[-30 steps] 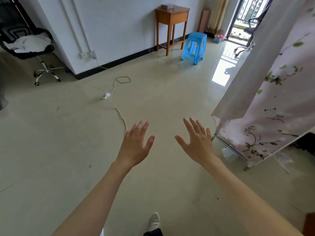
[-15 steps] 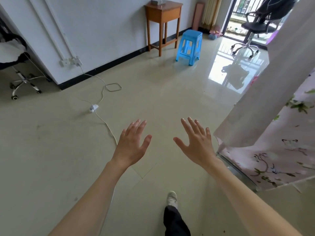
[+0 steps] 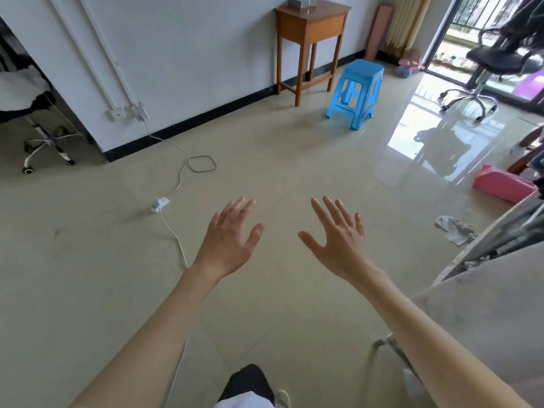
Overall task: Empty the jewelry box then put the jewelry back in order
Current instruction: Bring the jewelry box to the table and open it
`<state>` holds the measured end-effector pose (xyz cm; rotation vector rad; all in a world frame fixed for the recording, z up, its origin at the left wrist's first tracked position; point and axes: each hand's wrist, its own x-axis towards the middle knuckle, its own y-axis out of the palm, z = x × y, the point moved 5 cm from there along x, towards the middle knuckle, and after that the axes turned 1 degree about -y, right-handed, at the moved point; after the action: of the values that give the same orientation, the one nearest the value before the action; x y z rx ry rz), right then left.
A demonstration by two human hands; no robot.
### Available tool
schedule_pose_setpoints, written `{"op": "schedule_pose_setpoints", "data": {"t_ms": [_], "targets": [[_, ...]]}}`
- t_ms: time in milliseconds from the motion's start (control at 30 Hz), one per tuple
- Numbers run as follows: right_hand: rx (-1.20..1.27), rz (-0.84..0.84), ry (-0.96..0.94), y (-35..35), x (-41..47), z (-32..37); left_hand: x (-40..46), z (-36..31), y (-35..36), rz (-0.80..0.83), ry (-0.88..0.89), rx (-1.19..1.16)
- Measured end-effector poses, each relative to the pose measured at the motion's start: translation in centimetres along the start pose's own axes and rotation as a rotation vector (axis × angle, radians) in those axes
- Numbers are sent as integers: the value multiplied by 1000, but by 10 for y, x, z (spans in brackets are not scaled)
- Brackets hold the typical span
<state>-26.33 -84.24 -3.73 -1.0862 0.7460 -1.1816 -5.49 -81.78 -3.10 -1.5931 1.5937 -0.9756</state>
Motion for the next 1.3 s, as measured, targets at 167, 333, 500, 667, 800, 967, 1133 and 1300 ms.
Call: {"op": "schedule_pose_setpoints", "data": {"t_ms": [167,333,500,667,800,967,1133,1300], "targets": [[2,16,-20,6,105,-22,104,9,10,0,5,6],[14,22,-41,15,228,-39,225,35,11,-4,-5,22],[21,-1,-43,10,355,-56,357,56,-4,8,-12,52],[16,-27,-17,-2,455,-88,467,44,1,29,48,51],[17,-25,-1,-3,526,-121,544,42,16,57,52,48],[15,9,-3,-1,621,-174,647,33,37,67,42,54],[6,0,-28,-21,731,-236,773,4,53,36,33,50],[-24,-30,-5,-52,834,-301,887,-32,66,41,82,53]]}}
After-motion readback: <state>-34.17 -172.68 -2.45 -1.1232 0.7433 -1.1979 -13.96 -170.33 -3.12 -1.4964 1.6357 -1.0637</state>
